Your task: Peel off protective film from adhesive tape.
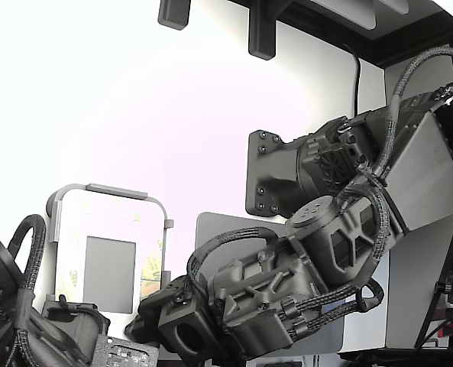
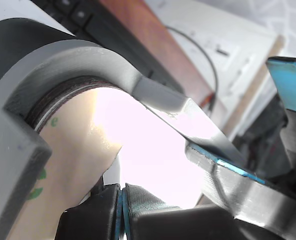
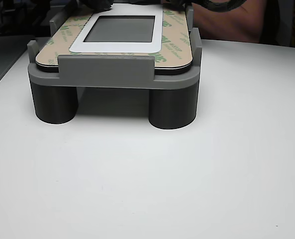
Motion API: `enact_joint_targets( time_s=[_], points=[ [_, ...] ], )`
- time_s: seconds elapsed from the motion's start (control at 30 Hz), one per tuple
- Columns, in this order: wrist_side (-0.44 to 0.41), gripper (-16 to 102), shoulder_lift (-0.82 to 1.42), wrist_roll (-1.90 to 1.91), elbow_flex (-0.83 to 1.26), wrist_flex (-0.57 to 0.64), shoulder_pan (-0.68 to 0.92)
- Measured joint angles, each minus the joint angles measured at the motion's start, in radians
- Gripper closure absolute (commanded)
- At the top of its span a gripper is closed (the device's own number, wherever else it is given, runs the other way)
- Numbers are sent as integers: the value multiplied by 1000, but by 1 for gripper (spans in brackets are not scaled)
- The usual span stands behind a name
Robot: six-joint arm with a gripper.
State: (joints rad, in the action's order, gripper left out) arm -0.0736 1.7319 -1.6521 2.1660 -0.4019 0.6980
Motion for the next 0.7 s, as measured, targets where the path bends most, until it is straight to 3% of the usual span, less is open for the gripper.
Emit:
enact_joint_targets(
  time_s=[0.7],
  points=[
    [-23, 95, 11, 26, 2, -25, 15]
  ],
)
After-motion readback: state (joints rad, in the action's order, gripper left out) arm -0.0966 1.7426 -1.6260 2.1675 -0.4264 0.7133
